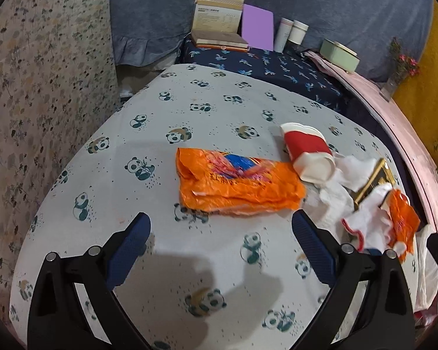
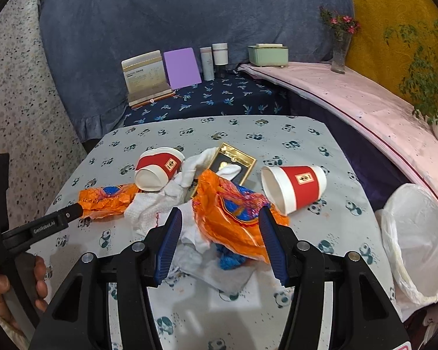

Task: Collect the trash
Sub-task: 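Grasp an orange wrapper with the right tool while the left grasps another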

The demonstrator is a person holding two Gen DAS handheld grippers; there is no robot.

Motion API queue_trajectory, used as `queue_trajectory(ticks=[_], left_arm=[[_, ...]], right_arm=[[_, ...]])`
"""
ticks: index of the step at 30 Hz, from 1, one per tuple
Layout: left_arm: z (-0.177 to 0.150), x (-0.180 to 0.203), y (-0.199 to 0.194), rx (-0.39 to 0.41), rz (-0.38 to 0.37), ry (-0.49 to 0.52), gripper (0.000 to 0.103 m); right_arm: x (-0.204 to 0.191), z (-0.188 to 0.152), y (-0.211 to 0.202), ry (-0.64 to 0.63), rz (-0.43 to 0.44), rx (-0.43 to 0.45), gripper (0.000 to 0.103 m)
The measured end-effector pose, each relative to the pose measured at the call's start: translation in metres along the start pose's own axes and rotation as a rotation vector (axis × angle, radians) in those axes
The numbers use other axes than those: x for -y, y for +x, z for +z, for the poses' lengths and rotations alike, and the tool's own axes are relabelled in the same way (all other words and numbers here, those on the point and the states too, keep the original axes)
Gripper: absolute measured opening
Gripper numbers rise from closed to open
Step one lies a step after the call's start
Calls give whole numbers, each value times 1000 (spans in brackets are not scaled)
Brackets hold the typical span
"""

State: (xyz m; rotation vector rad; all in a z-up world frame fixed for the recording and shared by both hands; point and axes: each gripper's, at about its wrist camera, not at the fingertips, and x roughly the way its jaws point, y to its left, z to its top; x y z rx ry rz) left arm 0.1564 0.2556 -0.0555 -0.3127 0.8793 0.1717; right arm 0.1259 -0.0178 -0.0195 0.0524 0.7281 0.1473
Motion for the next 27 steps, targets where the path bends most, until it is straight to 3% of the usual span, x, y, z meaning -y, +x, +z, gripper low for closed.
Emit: queue_trajectory(ticks=[7, 10, 14, 17, 19, 27], left_arm=[[17, -7, 40, -58, -6, -31, 92], [20, -5, 51, -73, -17, -28, 84], [20, -1, 61, -98, -26, -2, 47], [19, 4, 59, -95, -44, 15, 27], [18, 7, 54, -76, -45, 26, 24], [18, 27, 8, 17, -67, 60, 20]], right_arm=[[-6, 8, 30, -16, -8, -30, 53], [-7, 9, 42, -27, -16, -43, 53], [-7, 6, 57, -24, -10, -76, 50], [-8, 2, 61, -26, 6, -95, 29], [-9, -1, 60, -28, 12, -98, 22], [-2, 1, 23, -24, 19, -23, 15]])
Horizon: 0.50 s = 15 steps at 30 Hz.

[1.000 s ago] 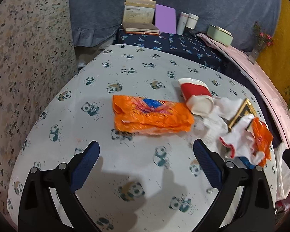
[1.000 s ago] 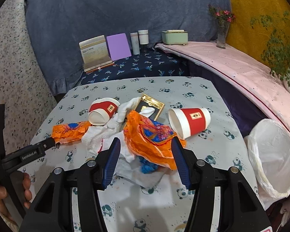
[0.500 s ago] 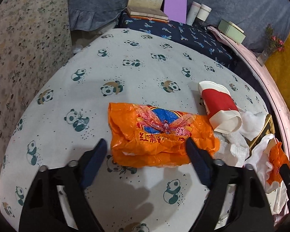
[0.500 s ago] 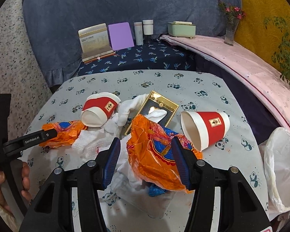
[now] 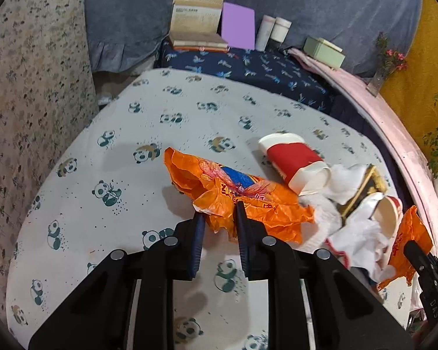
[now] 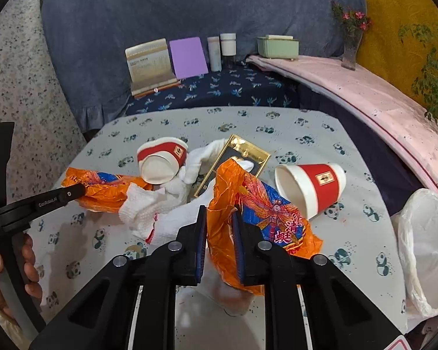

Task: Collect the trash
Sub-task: 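Grasp an orange wrapper with the right tool while the left grasps another, then carry both orange wrappers over the white trash bin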

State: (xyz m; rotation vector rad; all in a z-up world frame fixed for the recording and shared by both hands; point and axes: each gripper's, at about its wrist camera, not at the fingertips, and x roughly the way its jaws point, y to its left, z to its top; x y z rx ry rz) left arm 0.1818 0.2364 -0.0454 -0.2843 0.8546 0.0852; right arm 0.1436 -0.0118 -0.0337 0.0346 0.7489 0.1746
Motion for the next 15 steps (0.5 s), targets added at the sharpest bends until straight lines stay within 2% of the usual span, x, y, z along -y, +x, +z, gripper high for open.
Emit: queue_trajectory(ticks=[7, 15], left_arm=[[6, 32, -56, 94, -56, 34, 20], [1, 99, -107, 167, -156, 123, 20]], right_arm=[[22, 6, -50, 38, -2, 86, 15], [62, 4, -104, 88, -41, 174, 15]])
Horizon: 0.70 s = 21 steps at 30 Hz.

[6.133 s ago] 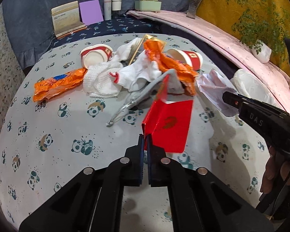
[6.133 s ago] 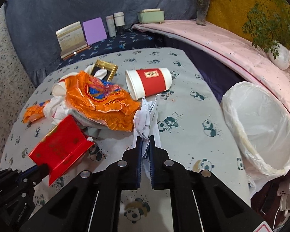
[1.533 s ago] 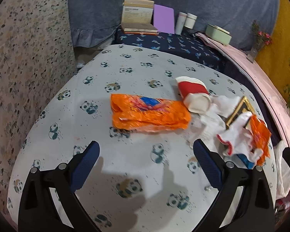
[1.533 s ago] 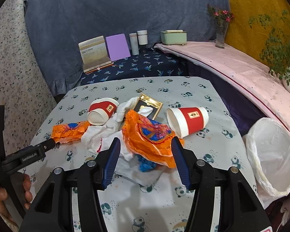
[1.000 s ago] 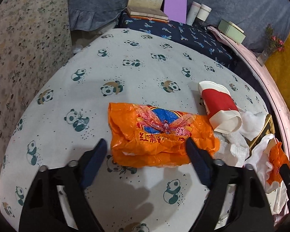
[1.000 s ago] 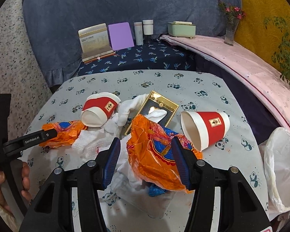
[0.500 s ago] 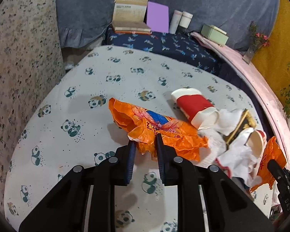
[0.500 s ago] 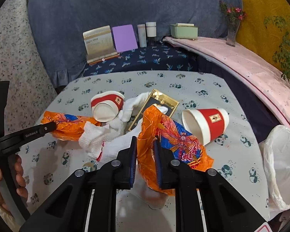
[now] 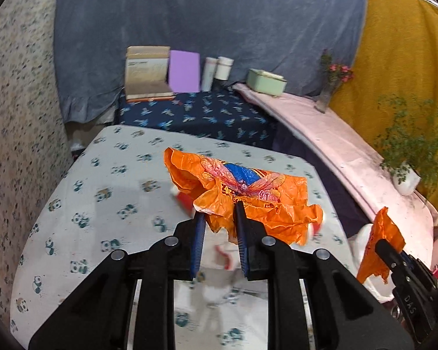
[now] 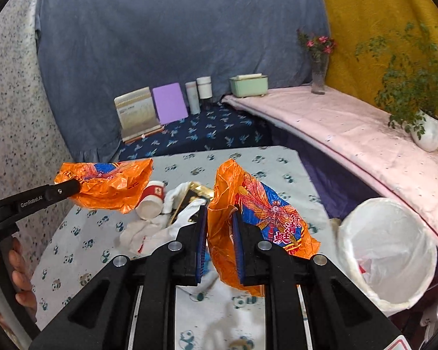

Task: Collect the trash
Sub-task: 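Carry both orange wrappers over the white trash bin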

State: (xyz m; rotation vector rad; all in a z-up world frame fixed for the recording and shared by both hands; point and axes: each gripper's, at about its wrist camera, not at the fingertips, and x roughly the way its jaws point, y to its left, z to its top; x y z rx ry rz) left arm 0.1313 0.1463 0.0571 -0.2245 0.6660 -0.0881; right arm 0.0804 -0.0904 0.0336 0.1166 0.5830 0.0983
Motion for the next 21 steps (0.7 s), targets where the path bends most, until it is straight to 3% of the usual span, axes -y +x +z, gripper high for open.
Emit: queue_trajectory(ticks=[21], left_arm=[[-53, 222, 4, -64, -253, 298, 20]], right_arm=[[151, -18, -77, 177, -198, 84, 15]])
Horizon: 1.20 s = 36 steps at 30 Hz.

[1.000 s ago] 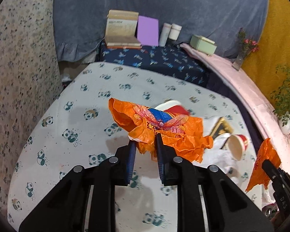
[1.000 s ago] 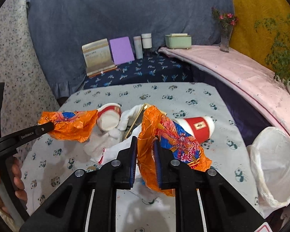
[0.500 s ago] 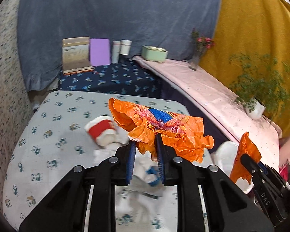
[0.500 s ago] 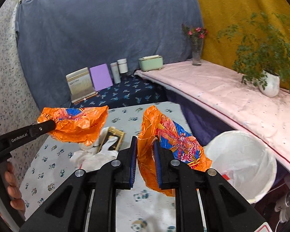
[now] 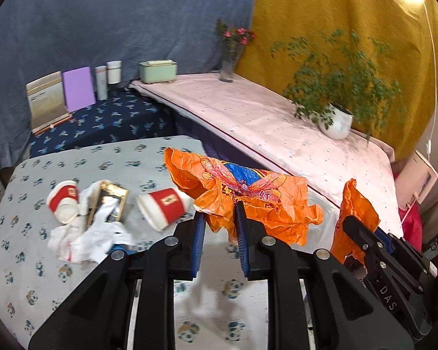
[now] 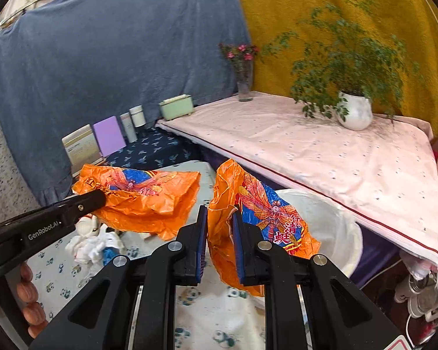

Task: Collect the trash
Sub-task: 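Carry both orange wrappers over the white trash bin, then open both tools to drop the orange wrappers into the bin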

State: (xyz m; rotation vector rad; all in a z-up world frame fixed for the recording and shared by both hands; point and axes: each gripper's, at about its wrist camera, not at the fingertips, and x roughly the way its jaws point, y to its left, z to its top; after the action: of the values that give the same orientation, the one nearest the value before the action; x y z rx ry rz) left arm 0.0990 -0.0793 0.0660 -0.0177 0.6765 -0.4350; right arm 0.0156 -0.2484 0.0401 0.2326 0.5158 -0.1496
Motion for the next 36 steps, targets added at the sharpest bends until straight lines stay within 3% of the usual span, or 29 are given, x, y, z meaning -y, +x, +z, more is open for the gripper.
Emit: queue_trajectory(ticks=[16, 34, 36], left_arm=[[-8, 76, 65, -98, -62, 108, 20], [-15, 94, 120, -189, -65, 130, 21], [-16, 94, 125, -198, -70, 128, 26]], right_arm=[[82, -10, 12, 111, -73, -24, 15], [111, -12, 48, 154, -86, -66, 16], [111, -13, 51, 155, -87, -70, 17]])
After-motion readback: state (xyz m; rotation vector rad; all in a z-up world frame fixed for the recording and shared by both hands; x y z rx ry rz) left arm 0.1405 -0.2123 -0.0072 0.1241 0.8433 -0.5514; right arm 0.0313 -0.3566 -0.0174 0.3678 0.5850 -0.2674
